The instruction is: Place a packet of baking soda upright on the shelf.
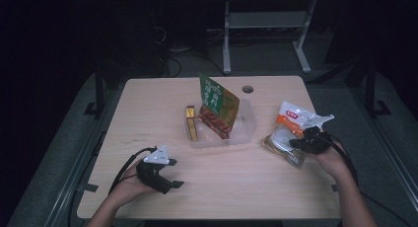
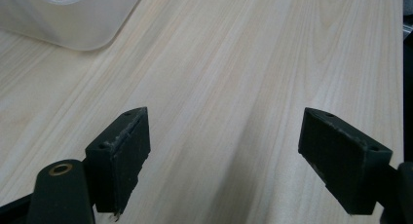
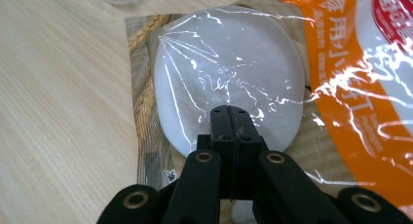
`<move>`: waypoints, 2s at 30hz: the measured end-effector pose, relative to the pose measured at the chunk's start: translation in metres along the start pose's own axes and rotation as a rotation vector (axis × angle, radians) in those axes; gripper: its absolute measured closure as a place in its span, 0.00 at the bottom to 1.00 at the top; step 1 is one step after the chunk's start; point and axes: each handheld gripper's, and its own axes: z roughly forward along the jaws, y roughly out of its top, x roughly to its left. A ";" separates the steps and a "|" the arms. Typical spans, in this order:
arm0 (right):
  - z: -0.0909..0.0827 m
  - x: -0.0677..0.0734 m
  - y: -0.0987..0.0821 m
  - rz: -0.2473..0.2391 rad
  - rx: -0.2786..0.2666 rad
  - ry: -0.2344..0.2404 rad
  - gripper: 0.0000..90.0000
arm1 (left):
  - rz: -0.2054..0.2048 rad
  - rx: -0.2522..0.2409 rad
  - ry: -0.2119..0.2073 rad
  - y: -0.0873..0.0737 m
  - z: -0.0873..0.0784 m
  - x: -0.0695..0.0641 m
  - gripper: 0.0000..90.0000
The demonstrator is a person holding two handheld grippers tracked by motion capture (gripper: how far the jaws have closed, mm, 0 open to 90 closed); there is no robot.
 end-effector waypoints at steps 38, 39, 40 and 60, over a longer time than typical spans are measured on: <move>0.001 0.045 0.005 -0.148 0.041 0.107 1.00 | 0.017 0.006 -0.020 0.001 0.001 -0.001 0.21; 0.001 0.045 0.005 -0.148 0.041 0.107 1.00 | 0.017 0.006 -0.020 0.001 0.001 -0.001 0.21; 0.001 0.050 0.004 -0.152 0.036 0.128 1.00 | 0.016 0.006 -0.020 0.001 0.001 -0.002 0.21; 0.015 0.097 0.025 -0.295 0.022 0.231 1.00 | 0.030 0.012 -0.033 0.003 0.003 -0.005 0.21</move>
